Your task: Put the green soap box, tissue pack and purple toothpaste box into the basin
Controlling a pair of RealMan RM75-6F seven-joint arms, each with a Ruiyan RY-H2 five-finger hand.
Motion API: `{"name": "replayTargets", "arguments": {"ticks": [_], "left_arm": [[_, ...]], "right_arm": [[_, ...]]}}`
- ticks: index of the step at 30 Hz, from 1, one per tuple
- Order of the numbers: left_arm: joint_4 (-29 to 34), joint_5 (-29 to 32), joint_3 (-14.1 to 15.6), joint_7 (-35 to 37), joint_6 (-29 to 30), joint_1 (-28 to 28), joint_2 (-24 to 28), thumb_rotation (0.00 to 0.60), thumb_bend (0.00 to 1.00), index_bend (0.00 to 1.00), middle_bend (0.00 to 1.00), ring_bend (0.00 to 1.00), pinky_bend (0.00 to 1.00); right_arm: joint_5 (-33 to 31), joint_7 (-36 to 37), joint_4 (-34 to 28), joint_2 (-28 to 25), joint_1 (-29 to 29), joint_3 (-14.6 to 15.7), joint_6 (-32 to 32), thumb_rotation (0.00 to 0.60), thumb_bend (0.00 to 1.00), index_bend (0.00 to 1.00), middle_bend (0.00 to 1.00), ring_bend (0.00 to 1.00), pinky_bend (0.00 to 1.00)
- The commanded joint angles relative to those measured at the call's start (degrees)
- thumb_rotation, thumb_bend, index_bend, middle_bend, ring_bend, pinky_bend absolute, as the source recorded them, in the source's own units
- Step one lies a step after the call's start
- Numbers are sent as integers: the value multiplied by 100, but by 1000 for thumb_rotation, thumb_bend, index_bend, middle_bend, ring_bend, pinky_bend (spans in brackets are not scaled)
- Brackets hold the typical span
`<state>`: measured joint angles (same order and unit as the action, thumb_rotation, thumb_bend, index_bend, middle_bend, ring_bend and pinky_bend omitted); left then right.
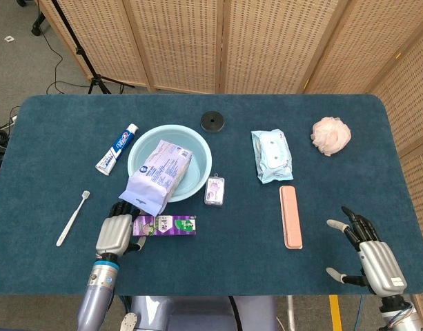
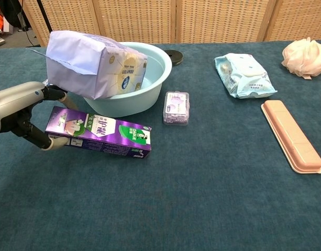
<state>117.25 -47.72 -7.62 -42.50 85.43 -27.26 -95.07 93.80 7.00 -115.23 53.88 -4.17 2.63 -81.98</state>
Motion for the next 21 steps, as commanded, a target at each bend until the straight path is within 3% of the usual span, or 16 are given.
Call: {"name": "replayTargets", "arguments": {"ticks": [1, 14, 21], "left_arm": [[15, -77, -16, 65, -19, 0, 10, 600, 435, 703, 73, 0, 64], [219, -333, 8, 109, 56, 39, 131, 600, 449, 790, 80, 0, 64], [442, -461, 245, 50, 265, 225, 416, 600, 476, 843, 80, 0, 64]], "right_arm": [[6, 17, -8, -14, 8, 2, -9, 600, 105, 194, 0, 0, 16], [19, 43, -12, -35, 16, -3, -18, 600, 105, 194, 0, 0, 16], [1, 67, -13, -49, 25, -17, -38, 600, 105, 194, 0, 0, 15]]}}
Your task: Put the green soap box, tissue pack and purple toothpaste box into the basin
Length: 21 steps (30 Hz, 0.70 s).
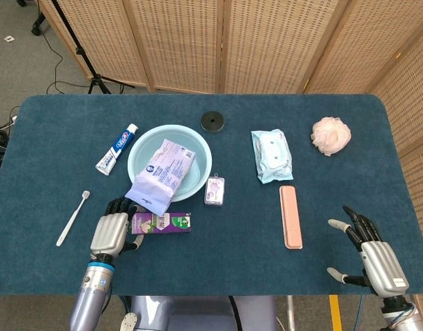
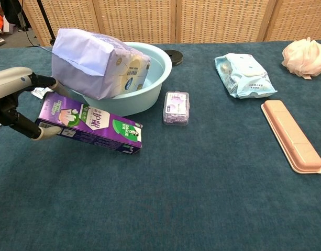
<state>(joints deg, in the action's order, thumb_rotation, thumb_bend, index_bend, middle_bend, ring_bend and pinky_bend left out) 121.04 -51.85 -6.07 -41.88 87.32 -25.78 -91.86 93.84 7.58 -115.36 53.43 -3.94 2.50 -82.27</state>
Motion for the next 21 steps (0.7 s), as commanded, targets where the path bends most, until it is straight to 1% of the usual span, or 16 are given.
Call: {"name": "replayTargets", "arguments": {"ticks": [1, 6, 9, 11, 14, 21], "left_arm": [[95, -75, 163, -3, 116, 133, 169, 600, 479, 847, 80, 0, 64], [212, -263, 446, 149, 241, 375, 521, 600, 483, 867, 81, 0, 64], [284, -480, 608, 325, 305, 534, 782, 600, 484, 871, 82, 0, 64], [332, -620, 668, 440, 334, 610, 925, 600, 484, 875, 83, 0, 64], [412, -845, 704, 598, 368, 694, 1140, 600, 484, 880, 85, 0, 64], [573, -1255, 613, 735, 397, 753, 1504, 600, 486, 887, 92, 3, 64]], "right_arm": [[-2, 18, 0, -8, 5, -8, -16, 600, 105, 194, 0, 0, 16], [13, 25, -2, -13, 5, -5, -12, 600, 105, 194, 0, 0, 15], [29, 2, -9, -7, 8, -1, -14, 600, 105, 194, 0, 0, 15], [30, -8, -14, -2, 9, 0, -9, 600, 105, 194, 0, 0, 16], [42, -37, -20, 8, 8, 7, 1, 600, 105, 194, 0, 0, 16], [80, -85, -38, 20, 13, 21, 4, 600, 105, 194, 0, 0, 15]]}}
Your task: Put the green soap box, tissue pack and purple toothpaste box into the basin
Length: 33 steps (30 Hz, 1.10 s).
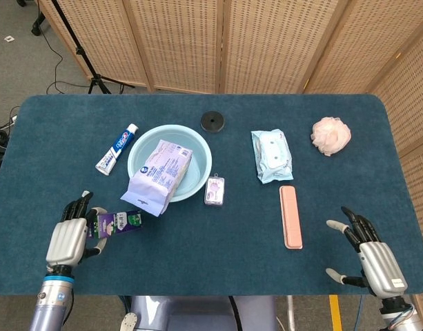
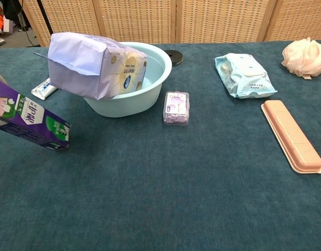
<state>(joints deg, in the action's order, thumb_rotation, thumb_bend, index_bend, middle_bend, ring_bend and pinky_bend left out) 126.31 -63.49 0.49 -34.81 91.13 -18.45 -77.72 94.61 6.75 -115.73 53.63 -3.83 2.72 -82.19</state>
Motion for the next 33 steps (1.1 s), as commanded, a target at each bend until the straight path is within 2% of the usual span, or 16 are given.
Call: {"name": "replayTargets", "arguments": {"ticks": [1, 20, 27, 33], "left_arm": [[51, -109, -58, 32, 17, 25, 119, 600, 486, 888, 92, 3, 64], [289, -74, -777, 329, -110, -43, 1004, 600, 490, 890, 93, 3, 64], [147, 299, -1271, 502, -413, -314, 1244, 600, 493, 890, 93, 3, 64], [-188, 906, -1724, 620, -772, -653, 1257, 600, 495, 890, 93, 3, 64]], "right_arm": [[5, -1, -2, -1, 3, 0, -7, 600, 105, 194, 0, 0, 15], [-7, 12, 0, -5, 9, -10, -18, 600, 105, 194, 0, 0, 15], [-13, 17, 4, -2, 3, -12, -2, 600, 105, 194, 0, 0, 16], [-15, 33, 6, -3, 4, -15, -6, 600, 105, 194, 0, 0, 16]]}}
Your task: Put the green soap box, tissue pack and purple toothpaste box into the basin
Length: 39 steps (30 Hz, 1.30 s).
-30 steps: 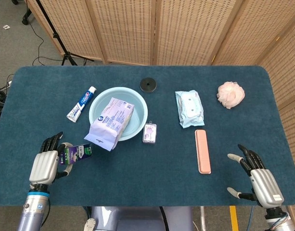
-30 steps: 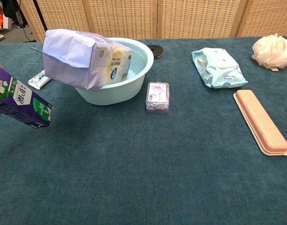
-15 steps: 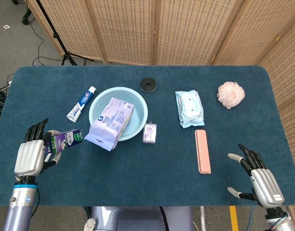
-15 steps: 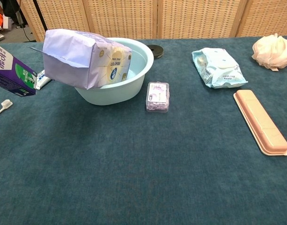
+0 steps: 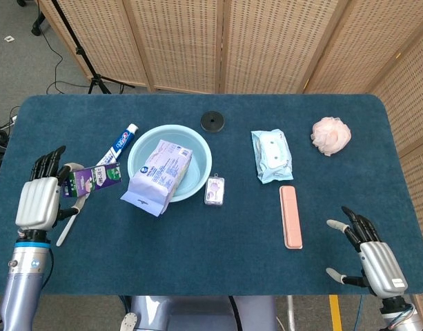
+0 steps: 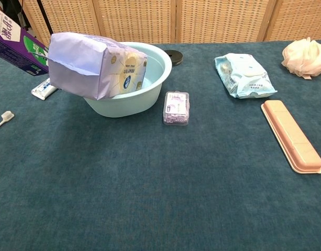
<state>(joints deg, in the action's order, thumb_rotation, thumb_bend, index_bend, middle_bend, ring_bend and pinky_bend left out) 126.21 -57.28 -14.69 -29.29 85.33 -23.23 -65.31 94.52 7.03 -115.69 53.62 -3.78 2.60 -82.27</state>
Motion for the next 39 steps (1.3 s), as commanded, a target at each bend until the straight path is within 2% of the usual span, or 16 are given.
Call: {"name": "replayTargets", "arguments": {"ticks": [1, 11, 15, 24, 39], "left_arm": [[-249, 403, -280, 92, -264, -237, 15, 600, 496, 890, 93, 3, 64], [-981, 1090, -842, 283, -736, -759, -24, 600, 510, 891, 93, 3, 64], [-1365, 1163, -967, 250, -844, -999, -132, 600, 510, 892, 93, 3, 64], [-2287, 1382, -1070, 222, -1106, -1585, -794, 600, 511, 892, 93, 3, 64], [-3598, 1419, -1007, 336, -1340, -2266, -2011, 600, 506, 893, 93, 2, 64]], "right_arm": [[-14, 14, 8, -1, 0, -4, 1, 600, 105, 194, 0, 0, 16], [-72, 75, 42, -1, -19, -26, 31, 600, 105, 194, 0, 0, 15], [-114, 76, 59, 18, -34, -29, 75, 600, 105, 194, 0, 0, 15], [-303, 130, 145, 49, -74, -73, 176, 600, 105, 194, 0, 0, 16], [-607, 378, 312, 38, -132, -171, 302, 600, 105, 194, 0, 0, 15]]}}
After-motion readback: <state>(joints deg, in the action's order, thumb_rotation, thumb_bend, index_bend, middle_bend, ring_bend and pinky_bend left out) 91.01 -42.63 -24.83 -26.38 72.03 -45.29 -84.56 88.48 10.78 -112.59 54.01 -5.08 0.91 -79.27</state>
